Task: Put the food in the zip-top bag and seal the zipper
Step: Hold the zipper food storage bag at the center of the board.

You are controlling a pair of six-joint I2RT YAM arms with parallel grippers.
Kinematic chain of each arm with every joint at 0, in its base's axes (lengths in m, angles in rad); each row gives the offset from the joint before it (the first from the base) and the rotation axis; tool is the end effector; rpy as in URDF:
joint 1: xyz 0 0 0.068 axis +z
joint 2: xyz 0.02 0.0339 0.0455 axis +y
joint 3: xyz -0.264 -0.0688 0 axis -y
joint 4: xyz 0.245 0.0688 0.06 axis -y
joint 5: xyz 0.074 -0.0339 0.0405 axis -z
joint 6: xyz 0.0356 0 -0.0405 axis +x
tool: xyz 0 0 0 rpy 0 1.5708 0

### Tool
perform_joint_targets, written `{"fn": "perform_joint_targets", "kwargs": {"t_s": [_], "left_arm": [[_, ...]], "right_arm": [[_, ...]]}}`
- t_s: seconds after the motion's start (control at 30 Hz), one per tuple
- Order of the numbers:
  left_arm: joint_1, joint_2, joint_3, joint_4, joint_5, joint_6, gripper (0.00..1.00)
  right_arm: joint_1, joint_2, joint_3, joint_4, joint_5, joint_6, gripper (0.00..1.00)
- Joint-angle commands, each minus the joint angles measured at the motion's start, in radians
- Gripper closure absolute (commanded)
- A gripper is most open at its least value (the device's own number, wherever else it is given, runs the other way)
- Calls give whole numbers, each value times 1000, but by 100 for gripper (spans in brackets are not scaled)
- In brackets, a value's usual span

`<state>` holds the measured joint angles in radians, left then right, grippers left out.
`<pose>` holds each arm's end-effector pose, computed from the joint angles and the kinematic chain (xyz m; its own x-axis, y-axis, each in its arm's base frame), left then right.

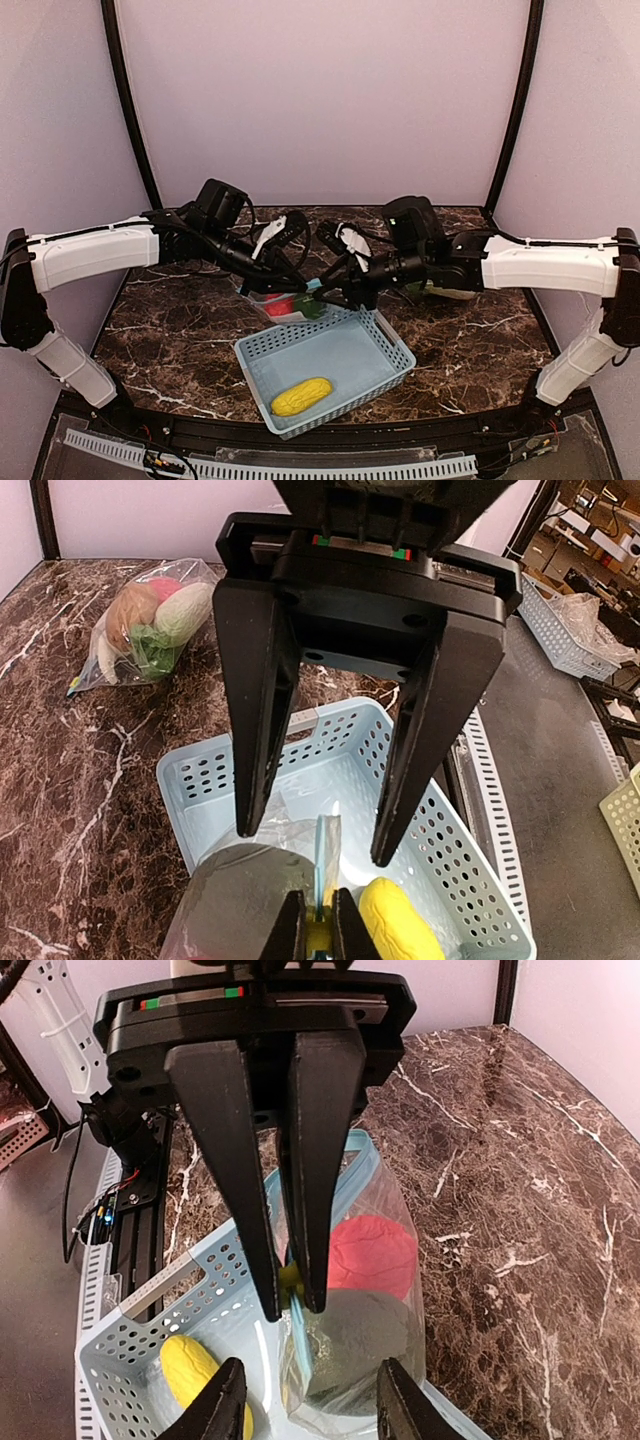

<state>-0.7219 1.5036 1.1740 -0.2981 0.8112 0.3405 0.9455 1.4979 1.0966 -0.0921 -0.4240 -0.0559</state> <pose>0.2331 -0.2396 0.2965 -0.1164 0.4089 -0.9051 0.9913 -0.0080 -0.1311 0.1892 0.2871 0.2859 -0.2237 -0.3968 -0.8902 -0.9651 0.2179 0.1453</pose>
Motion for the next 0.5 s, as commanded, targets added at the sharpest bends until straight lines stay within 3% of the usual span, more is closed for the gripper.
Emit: {"fn": "perform_joint_targets", "kwargs": {"t_s": [0.0, 0.17, 0.4, 0.47], "left_arm": [[2, -35, -2, -27, 32, -6, 99], [2, -36, -2, -26, 29, -7, 99], [2, -29, 0, -31, 22, -6, 99], [2, -29, 1, -32, 20, -5, 99]], "right_arm": [[-7, 35, 44, 34, -35, 12, 60], [-6, 50, 57, 36, -36, 14, 72], [-7, 41, 50, 46, 0, 29, 99], [-8, 39, 48, 46, 25, 35, 100]]}}
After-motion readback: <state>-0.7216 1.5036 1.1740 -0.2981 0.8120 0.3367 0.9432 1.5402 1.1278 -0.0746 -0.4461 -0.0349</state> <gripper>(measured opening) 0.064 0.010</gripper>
